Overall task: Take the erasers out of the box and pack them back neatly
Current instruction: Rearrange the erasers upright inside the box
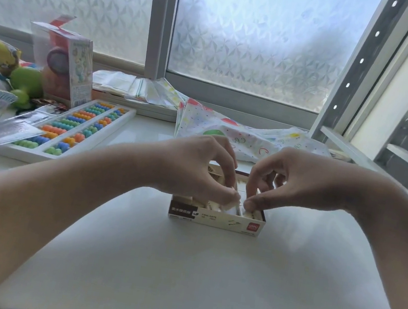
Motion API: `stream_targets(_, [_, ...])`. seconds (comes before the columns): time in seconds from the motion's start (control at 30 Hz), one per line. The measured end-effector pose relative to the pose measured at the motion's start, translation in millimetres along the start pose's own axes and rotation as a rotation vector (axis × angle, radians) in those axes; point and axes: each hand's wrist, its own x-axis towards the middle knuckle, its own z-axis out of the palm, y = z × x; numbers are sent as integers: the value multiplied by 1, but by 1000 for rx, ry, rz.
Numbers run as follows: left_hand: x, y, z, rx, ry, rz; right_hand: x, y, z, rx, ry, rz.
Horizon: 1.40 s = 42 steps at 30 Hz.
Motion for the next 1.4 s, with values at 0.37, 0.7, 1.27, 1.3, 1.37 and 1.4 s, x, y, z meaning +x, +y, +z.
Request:
stream_targets(0.37, [-1,1,0,82,-4,4,5,0,2,45,-51,-20])
stream_targets(0.7, [-5,5,-1,50,33,54,8,10,1,23,184,56])
stream_targets(1.27, [4,0,1,116,343,271,17,8,6,359,353,8])
stream_targets(1.3, [4,-1,2,142,321,230,16,9,5,345,368,21])
stream_targets(1.37, [2,-2,3,193,270,135,15,10,3,314,408,42])
stream_targets(1.4, [1,-3,3,214,241,89,15,11,2,297,417,51])
